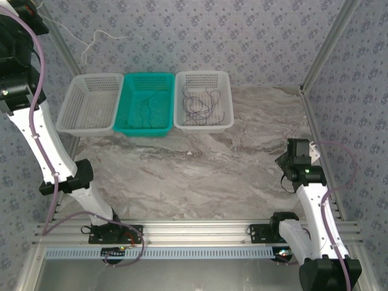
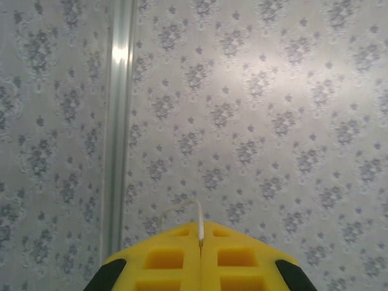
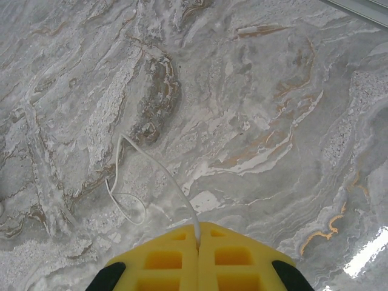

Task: Untangle the cables

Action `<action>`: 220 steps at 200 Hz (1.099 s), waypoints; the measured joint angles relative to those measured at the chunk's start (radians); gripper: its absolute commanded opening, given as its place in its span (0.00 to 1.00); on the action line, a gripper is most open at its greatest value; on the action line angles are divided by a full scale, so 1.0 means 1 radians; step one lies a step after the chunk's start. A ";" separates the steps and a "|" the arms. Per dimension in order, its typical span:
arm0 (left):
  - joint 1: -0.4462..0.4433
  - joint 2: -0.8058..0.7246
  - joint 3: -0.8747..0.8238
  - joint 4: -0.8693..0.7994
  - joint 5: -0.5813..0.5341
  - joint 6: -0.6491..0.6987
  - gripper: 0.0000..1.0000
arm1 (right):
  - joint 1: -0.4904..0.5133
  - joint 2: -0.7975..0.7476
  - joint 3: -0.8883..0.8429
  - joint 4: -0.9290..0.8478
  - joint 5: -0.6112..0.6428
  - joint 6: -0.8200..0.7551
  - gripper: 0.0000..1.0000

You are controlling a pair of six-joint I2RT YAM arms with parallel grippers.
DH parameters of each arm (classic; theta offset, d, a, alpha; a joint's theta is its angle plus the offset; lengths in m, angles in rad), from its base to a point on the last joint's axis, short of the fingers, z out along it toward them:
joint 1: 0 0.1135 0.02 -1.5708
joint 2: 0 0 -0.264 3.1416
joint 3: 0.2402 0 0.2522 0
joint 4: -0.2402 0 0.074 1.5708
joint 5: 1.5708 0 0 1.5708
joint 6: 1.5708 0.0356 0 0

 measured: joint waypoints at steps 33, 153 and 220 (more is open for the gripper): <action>0.065 0.089 0.014 0.008 0.017 -0.015 0.00 | 0.000 -0.012 0.000 -0.012 0.000 -0.010 0.00; 0.038 0.232 -0.655 -0.189 -0.002 -0.062 0.00 | 0.000 -0.024 0.000 -0.012 -0.008 0.002 0.00; 0.024 0.184 -0.853 -0.151 -0.079 -0.084 0.60 | 0.000 -0.040 0.000 -0.011 -0.023 0.006 0.00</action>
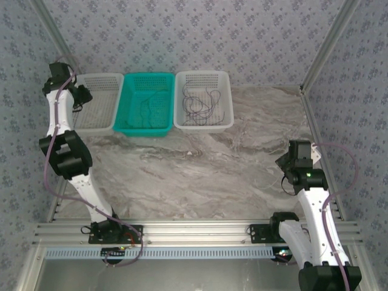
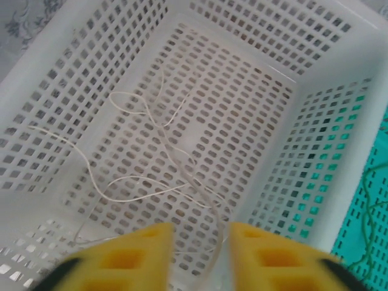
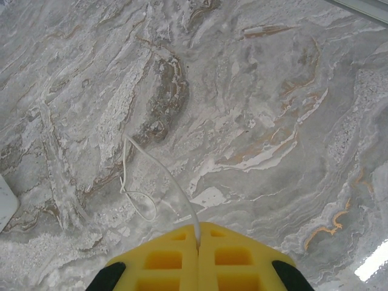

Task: Untangle the cables

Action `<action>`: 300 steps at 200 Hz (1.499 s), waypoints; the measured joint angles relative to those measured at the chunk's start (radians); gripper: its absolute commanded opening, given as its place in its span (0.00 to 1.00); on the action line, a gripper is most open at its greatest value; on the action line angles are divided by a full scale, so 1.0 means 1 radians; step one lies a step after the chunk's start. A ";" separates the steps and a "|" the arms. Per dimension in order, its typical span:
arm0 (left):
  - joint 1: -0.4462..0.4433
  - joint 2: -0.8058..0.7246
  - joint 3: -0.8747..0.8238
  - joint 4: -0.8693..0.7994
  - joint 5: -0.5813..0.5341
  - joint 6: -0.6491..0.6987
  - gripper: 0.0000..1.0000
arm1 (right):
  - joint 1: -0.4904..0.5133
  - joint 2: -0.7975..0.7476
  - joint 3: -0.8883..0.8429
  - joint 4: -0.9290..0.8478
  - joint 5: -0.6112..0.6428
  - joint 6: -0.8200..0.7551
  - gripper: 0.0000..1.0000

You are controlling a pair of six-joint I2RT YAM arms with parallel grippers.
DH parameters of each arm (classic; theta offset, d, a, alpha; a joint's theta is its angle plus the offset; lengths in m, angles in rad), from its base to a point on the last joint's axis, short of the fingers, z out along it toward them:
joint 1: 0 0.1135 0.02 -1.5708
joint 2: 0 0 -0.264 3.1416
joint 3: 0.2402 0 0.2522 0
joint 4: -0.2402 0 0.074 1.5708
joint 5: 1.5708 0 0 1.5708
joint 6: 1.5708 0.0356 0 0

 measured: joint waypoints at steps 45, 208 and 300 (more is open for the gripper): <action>-0.018 -0.219 -0.068 0.067 0.029 -0.054 0.72 | 0.000 0.011 0.040 0.014 -0.105 -0.019 0.00; -1.058 -0.428 -0.457 0.609 0.409 0.022 0.98 | 0.207 0.362 0.766 0.163 -0.765 -0.048 0.00; -1.064 -0.370 -0.351 0.693 0.264 0.010 0.00 | 0.311 0.323 0.709 0.175 -0.776 -0.088 0.07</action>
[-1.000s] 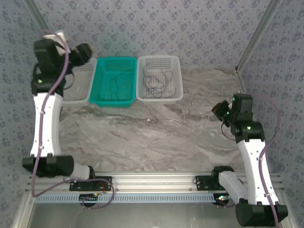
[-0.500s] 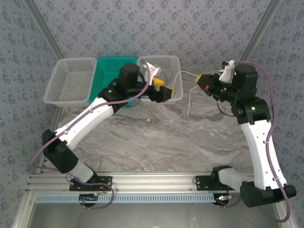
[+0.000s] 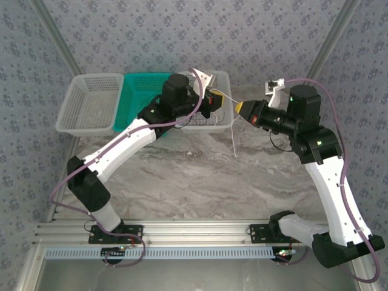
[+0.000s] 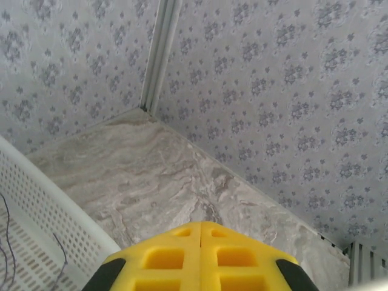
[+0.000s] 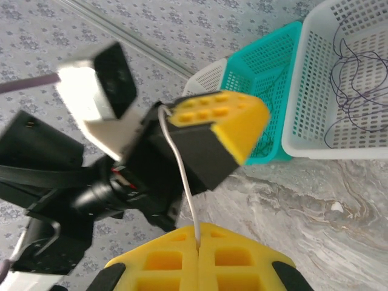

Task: Untangle the cables

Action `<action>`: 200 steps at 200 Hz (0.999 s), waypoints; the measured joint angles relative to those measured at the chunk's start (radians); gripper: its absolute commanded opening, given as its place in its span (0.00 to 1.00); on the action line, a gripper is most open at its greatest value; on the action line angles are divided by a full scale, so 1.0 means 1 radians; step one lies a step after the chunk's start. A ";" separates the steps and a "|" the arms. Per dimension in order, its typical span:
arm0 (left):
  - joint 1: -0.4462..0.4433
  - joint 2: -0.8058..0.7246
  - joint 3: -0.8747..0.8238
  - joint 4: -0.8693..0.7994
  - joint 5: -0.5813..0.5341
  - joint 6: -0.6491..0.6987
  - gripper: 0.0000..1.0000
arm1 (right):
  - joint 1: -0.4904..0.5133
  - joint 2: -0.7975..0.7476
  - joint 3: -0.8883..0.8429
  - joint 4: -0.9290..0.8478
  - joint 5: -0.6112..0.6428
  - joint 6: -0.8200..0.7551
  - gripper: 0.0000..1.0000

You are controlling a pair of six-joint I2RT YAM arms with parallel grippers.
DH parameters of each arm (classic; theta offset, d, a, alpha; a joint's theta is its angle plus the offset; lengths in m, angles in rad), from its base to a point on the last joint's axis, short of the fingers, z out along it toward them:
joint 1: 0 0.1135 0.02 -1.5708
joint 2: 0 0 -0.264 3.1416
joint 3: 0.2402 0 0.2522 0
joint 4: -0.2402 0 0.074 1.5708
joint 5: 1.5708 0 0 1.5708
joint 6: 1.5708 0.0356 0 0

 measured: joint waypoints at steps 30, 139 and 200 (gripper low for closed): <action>0.045 -0.044 0.001 -0.023 -0.008 0.000 0.00 | 0.008 -0.005 -0.044 0.001 0.016 -0.014 0.48; 0.697 -0.211 0.025 -0.208 -0.230 0.151 0.00 | 0.016 -0.163 -0.204 0.053 0.302 -0.021 0.76; 0.959 -0.101 -0.024 -0.200 -0.360 0.153 0.00 | 0.011 -0.125 -0.208 0.005 0.369 -0.019 0.76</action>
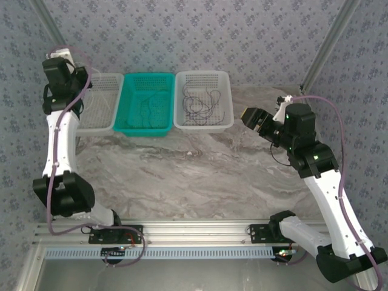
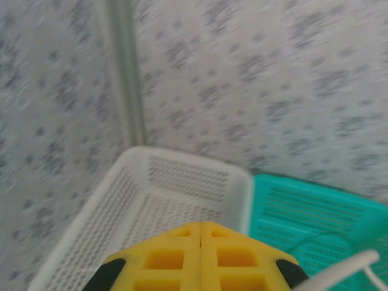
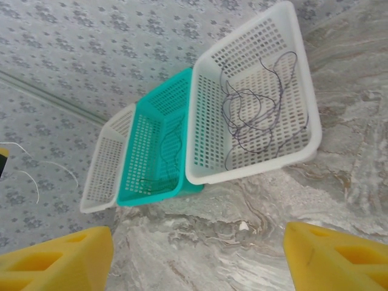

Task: Untangle the cables

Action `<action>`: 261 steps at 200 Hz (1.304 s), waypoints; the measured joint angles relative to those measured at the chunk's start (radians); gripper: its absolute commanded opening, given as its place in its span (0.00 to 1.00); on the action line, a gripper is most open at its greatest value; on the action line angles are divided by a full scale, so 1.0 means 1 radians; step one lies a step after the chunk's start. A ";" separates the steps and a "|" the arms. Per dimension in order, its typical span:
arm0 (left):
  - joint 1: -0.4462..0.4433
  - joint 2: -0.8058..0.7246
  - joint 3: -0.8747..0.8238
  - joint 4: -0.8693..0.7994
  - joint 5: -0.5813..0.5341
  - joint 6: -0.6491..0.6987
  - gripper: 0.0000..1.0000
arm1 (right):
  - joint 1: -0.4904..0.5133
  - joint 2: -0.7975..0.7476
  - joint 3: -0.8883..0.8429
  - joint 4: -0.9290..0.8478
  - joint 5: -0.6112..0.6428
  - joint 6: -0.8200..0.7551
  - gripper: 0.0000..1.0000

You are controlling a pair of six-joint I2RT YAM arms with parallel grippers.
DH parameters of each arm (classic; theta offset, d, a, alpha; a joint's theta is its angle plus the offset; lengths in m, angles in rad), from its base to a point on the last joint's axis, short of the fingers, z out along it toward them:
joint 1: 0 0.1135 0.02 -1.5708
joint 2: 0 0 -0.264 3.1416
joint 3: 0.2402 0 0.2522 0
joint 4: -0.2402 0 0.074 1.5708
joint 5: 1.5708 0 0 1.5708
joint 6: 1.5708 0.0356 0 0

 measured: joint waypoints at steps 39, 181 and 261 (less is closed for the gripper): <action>0.066 0.266 0.097 -0.001 -0.006 -0.011 0.02 | -0.011 0.067 0.024 -0.047 0.021 0.012 0.75; 0.105 -0.172 -0.330 -0.027 0.172 -0.203 0.95 | -0.163 0.093 -0.027 -0.100 0.101 -0.030 0.76; 0.048 -0.790 -1.151 0.149 0.163 -0.165 0.99 | -0.236 -0.085 -0.492 0.138 0.390 -0.379 0.82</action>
